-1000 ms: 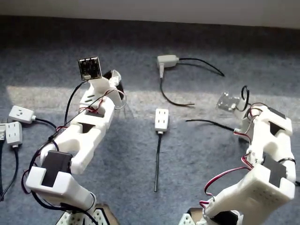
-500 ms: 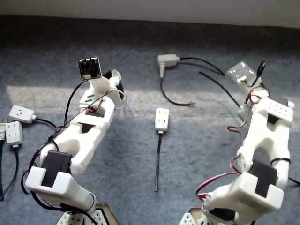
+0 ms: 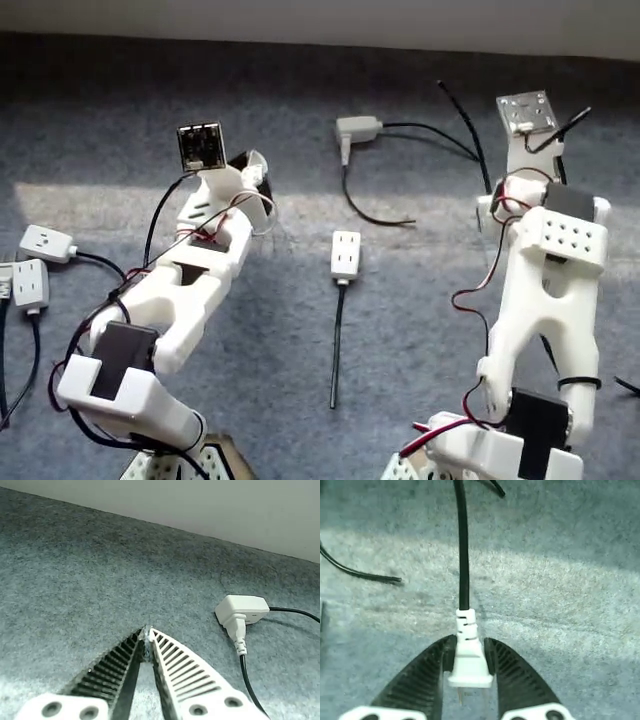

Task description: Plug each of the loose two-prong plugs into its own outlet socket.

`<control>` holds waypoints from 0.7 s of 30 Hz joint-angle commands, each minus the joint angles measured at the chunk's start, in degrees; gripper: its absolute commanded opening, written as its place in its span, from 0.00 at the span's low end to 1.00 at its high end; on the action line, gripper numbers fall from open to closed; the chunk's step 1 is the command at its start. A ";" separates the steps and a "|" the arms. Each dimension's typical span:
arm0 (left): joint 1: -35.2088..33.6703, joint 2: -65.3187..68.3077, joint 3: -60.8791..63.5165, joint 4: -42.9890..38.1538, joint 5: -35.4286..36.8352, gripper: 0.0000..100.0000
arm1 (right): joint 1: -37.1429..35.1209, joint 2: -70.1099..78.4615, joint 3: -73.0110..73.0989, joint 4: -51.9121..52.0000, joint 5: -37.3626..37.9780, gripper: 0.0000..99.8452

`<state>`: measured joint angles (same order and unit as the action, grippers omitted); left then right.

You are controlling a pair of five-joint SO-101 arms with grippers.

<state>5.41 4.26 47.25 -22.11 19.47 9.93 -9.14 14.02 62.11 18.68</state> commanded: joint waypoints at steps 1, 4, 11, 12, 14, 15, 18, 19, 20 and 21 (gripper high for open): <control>0.84 -0.22 -1.71 0.18 0.09 0.01 | -0.92 -2.33 -0.75 -7.16 -18.20 0.01; 0.75 -0.22 -1.71 0.18 0.09 0.01 | 3.74 -0.40 7.34 -17.10 -27.96 0.01; 0.84 -0.22 -1.71 0.18 0.09 0.01 | 23.43 6.99 19.38 -25.98 -20.04 0.01; 0.84 -0.22 -1.71 0.18 0.09 0.01 | 25.71 8.40 19.56 -25.98 -17.76 0.01; 0.84 -0.22 -1.71 0.18 0.09 0.01 | 29.49 11.21 19.56 -26.07 -14.07 0.01; 0.84 -0.22 -1.71 0.18 0.09 0.01 | 30.90 12.35 19.47 -26.24 -12.92 0.01; 0.84 -0.22 -1.71 0.18 0.09 0.01 | 33.45 16.04 17.71 -26.59 -11.25 0.01; 0.84 -0.22 -1.71 0.18 0.09 0.01 | 33.89 17.36 17.01 -26.59 -11.16 0.01; 0.84 -0.22 -1.71 0.18 0.09 0.01 | 34.15 18.86 15.96 -26.59 -11.16 0.01; 0.84 -0.22 -1.63 0.18 0.09 0.01 | 34.15 20.26 14.99 -26.59 -11.16 0.01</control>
<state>5.32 4.26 47.25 -22.11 19.47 42.02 8.70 32.31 36.35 6.11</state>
